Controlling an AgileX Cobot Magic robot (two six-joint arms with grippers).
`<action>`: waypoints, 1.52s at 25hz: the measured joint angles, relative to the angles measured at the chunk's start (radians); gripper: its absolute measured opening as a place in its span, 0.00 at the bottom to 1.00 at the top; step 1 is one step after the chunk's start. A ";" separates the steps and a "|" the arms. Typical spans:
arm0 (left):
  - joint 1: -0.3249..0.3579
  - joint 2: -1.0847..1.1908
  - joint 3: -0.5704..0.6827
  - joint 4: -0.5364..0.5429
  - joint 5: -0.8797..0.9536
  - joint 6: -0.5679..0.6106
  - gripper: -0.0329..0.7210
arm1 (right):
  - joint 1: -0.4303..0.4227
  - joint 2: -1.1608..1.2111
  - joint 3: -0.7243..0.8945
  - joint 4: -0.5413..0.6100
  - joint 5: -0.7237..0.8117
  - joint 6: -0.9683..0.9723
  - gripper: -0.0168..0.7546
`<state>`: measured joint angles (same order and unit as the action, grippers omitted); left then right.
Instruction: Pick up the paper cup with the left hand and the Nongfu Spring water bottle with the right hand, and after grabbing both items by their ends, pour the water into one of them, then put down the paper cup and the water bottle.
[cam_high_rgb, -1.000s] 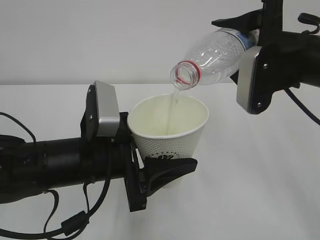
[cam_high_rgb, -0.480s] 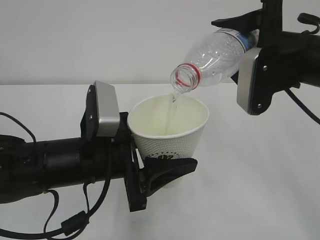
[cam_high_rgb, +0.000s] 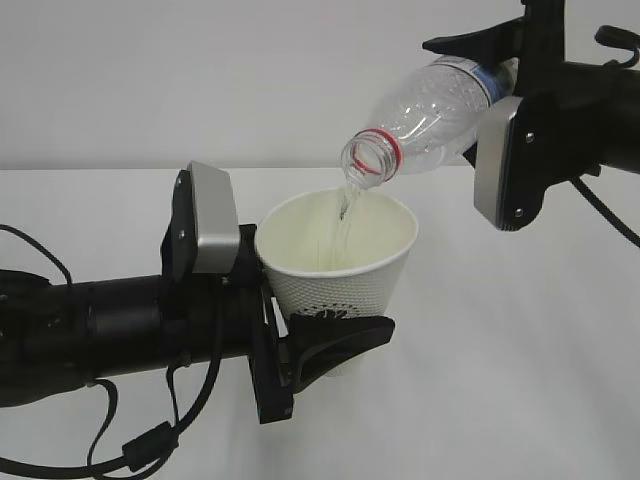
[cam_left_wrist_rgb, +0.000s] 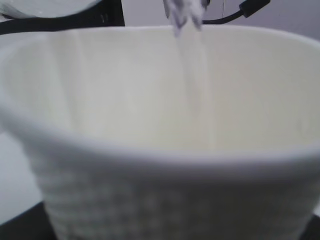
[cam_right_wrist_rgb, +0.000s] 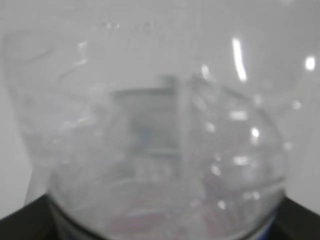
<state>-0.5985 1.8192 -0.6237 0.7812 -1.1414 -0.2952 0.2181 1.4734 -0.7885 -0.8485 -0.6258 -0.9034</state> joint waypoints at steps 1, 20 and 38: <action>0.000 0.000 0.000 0.000 0.000 0.000 0.72 | 0.000 0.000 0.000 0.000 0.000 -0.002 0.69; 0.000 0.000 0.000 0.000 0.000 0.000 0.72 | 0.000 0.000 0.000 0.002 -0.002 -0.013 0.69; 0.000 0.000 0.000 0.000 0.000 0.000 0.72 | 0.000 0.000 0.000 0.002 -0.004 -0.013 0.69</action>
<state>-0.5985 1.8192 -0.6237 0.7812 -1.1414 -0.2952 0.2181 1.4734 -0.7885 -0.8461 -0.6295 -0.9166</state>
